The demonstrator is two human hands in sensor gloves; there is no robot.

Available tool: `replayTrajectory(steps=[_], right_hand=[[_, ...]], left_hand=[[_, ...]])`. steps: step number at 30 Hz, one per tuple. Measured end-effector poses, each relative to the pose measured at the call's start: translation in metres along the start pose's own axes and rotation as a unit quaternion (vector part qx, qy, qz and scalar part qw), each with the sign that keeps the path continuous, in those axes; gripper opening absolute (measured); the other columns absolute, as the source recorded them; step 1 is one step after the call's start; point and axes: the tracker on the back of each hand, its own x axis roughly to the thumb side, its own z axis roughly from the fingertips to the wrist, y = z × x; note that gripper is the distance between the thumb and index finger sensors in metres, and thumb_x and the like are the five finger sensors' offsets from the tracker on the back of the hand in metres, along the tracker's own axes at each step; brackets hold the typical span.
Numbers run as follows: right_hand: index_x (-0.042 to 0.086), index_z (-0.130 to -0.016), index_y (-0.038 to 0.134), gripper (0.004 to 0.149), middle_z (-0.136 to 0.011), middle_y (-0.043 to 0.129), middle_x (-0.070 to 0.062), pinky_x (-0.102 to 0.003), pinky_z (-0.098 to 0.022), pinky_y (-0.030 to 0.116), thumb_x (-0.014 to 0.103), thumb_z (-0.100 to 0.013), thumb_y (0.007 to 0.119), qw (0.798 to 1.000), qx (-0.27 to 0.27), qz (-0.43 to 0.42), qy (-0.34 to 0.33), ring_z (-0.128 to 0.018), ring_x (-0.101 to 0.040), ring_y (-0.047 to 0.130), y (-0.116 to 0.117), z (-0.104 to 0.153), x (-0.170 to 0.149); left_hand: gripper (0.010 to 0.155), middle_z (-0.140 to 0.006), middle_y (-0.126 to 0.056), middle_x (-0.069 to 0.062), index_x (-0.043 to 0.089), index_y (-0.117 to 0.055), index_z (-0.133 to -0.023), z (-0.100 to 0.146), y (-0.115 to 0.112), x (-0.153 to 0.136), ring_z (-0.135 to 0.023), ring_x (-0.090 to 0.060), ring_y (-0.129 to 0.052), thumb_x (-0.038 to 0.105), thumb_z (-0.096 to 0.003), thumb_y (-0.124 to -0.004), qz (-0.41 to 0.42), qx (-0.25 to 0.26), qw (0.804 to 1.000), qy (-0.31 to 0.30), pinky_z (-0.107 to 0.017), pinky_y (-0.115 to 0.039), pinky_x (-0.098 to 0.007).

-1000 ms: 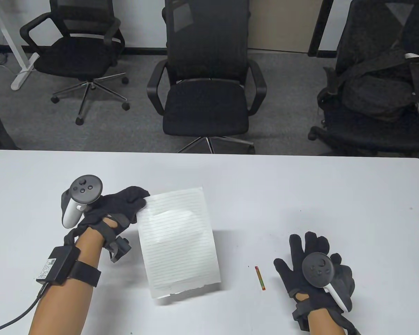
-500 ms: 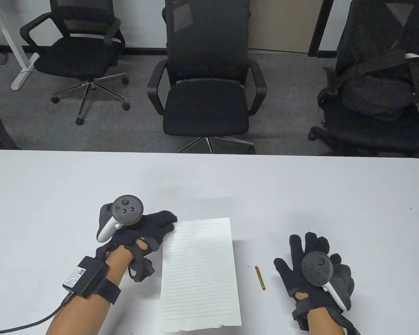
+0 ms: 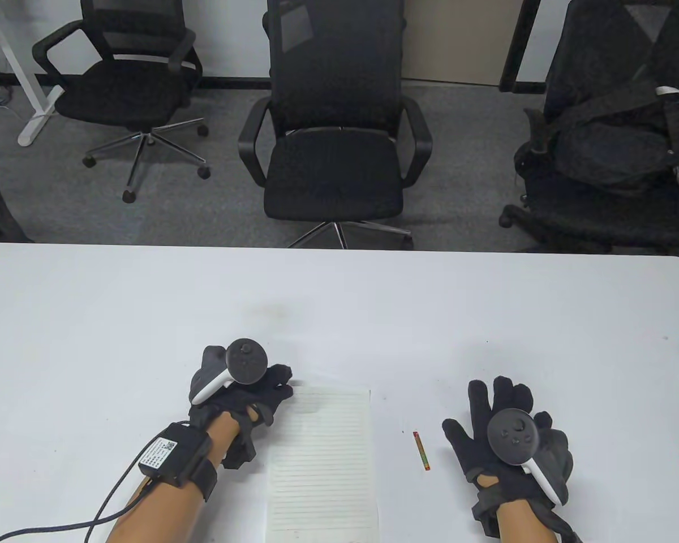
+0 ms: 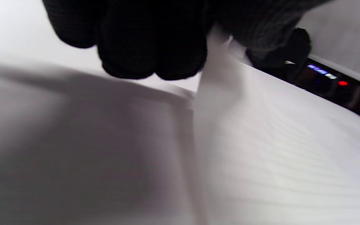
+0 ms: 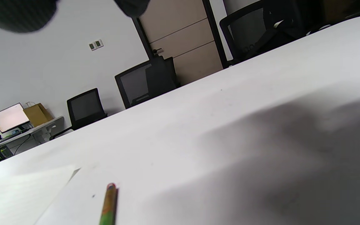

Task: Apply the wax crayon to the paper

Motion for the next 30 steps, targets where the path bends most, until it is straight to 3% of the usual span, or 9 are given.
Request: replayTrajectory(steps=[2,4,7,9,12,15,17,25,30], right_hand=[[0.032,-0.109,0.033,0.081,-0.113,0.015,-0.011,-0.073,-0.063,0.015,0.068,-0.044,0.064,1.000,0.000,-0.001,-0.001,-0.102,-0.042,0.011,0.001,0.000,0.000],[0.031,-0.109,0.032,0.081,-0.113,0.015,-0.011,-0.072,-0.063,0.016,0.068,-0.044,0.064,1.000,0.001,0.002,-0.002,-0.102,-0.042,0.012,0.002,0.000,0.002],[0.029,-0.108,0.030,0.081,-0.112,0.020,-0.013,-0.067,-0.069,0.026,0.065,-0.045,0.066,1.000,-0.013,0.006,0.020,-0.103,-0.042,0.022,0.006,0.000,0.006],[0.026,-0.107,0.032,0.081,-0.112,0.027,-0.014,-0.065,-0.071,0.035,0.064,-0.045,0.068,0.999,-0.021,0.009,0.030,-0.103,-0.042,0.031,0.008,0.000,0.008],[0.023,-0.107,0.038,0.081,-0.111,0.039,-0.016,-0.062,-0.071,0.048,0.062,-0.044,0.073,0.999,-0.022,0.019,0.036,-0.101,-0.043,0.045,0.013,0.001,0.014],[0.021,-0.105,0.046,0.080,-0.109,0.050,-0.016,-0.057,-0.067,0.062,0.060,-0.043,0.078,0.999,-0.010,0.038,0.036,-0.097,-0.043,0.058,0.020,0.001,0.024],[0.021,-0.104,0.054,0.077,-0.106,0.059,-0.016,-0.052,-0.062,0.069,0.058,-0.042,0.080,0.998,-0.008,0.056,0.032,-0.090,-0.040,0.070,0.025,0.002,0.031],[0.021,-0.097,0.070,0.068,-0.093,0.076,-0.013,-0.046,-0.050,0.075,0.055,-0.040,0.085,0.986,0.077,0.135,0.052,-0.071,-0.034,0.082,0.060,-0.004,0.055],[0.019,-0.094,0.073,0.065,-0.088,0.080,-0.012,-0.046,-0.048,0.077,0.053,-0.040,0.085,0.971,0.094,0.205,0.079,-0.067,-0.032,0.085,0.079,-0.013,0.063]], left_hand=[[0.062,-0.084,-0.089,0.006,0.035,-0.067,-0.103,0.015,0.006,0.001,-0.072,-0.024,-0.095,0.056,-0.0455,-0.077,-0.006,0.043,0.999,-0.012,-0.062,-0.076,-0.048],[0.071,-0.100,-0.074,0.002,0.033,-0.055,-0.109,0.035,0.003,0.009,-0.091,-0.029,-0.082,0.058,-0.0458,-0.077,0.000,0.029,0.999,-0.046,-0.069,-0.069,-0.050],[0.082,-0.115,-0.048,-0.001,0.029,-0.042,-0.113,0.061,-0.027,0.027,-0.110,-0.032,-0.058,0.065,-0.0463,-0.073,-0.042,-0.083,0.992,-0.084,-0.079,-0.051,-0.054],[0.089,-0.118,-0.031,0.000,0.030,-0.030,-0.114,0.065,-0.045,0.032,-0.116,-0.031,-0.040,0.068,-0.0460,-0.071,-0.092,-0.127,0.984,-0.082,-0.082,-0.038,-0.057],[0.093,-0.117,-0.017,0.003,0.030,-0.024,-0.113,0.060,-0.066,0.030,-0.116,-0.030,-0.023,0.070,-0.0439,-0.072,-0.149,-0.128,0.978,-0.076,-0.081,-0.027,-0.057],[0.095,-0.116,-0.011,0.006,0.033,-0.018,-0.111,0.053,-0.078,0.023,-0.115,-0.027,-0.016,0.071,-0.0432,-0.071,-0.167,-0.177,0.968,-0.057,-0.081,-0.022,-0.057],[0.094,-0.115,-0.006,0.008,0.034,-0.014,-0.110,0.050,-0.079,0.019,-0.115,-0.025,-0.010,0.071,-0.0440,-0.070,-0.131,-0.212,0.967,-0.044,-0.080,-0.017,-0.056],[0.094,-0.113,-0.002,0.011,0.037,-0.012,-0.109,0.048,-0.078,0.016,-0.114,-0.023,-0.008,0.071,-0.0425,-0.069,-0.148,-0.228,0.961,-0.045,-0.079,-0.014,-0.057],[0.094,-0.113,-0.002,0.010,0.036,-0.011,-0.109,0.048,-0.078,0.017,-0.113,-0.024,-0.007,0.071,-0.0424,-0.068,-0.149,-0.229,0.961,-0.045,-0.079,-0.014,-0.057]])
